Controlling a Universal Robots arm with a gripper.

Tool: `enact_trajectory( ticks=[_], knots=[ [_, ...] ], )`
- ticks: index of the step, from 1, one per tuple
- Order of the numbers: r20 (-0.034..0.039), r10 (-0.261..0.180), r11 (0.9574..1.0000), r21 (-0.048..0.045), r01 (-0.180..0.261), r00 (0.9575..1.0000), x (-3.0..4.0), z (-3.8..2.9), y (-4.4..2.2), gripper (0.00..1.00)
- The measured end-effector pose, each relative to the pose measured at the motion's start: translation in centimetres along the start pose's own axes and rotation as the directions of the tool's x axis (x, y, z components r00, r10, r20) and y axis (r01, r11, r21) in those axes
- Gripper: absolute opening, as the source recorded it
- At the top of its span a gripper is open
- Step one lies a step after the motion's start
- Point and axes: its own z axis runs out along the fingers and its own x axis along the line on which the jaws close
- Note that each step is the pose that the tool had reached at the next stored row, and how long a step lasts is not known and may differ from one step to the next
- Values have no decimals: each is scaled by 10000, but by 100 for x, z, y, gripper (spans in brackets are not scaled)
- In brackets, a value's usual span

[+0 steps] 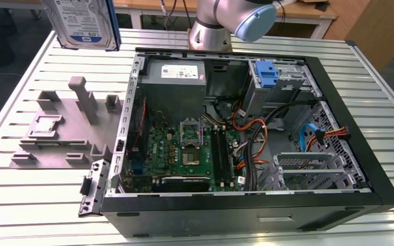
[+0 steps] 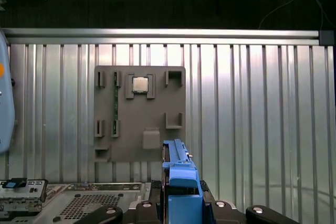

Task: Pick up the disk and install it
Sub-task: 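Pick up the disk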

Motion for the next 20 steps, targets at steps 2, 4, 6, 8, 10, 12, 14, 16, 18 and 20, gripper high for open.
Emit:
enact_trajectory(
  ticks=[2, 4, 6, 8, 10, 12, 14, 16, 18, 20],
  knots=[
    [0, 0, 10000, 0, 0, 10000, 0, 0, -14, 36],
    [0, 0, 10000, 0, 0, 10000, -1, 0, -27, 36],
    [0, 1, 10000, 1, -1, 10000, -1, -1, -40, 36],
    [0, 0, 10000, 1, 0, 10000, -1, -1, -52, 36],
    [0, 0, 10000, 1, 0, 10000, -2, -1, -65, 36],
    [0, 0, 10000, 1, 0, 10000, -2, -1, -78, 36],
    [0, 0, 10000, 0, 0, 10000, -2, -2, -91, 36],
    [0, 0, 10000, 0, 0, 10000, -3, -2, -106, 36],
    [0, 0, 10000, 1, 0, 10000, -3, -2, -121, 36],
    [0, 0, 10000, 0, 0, 10000, -3, -3, -137, 36]
  ],
)
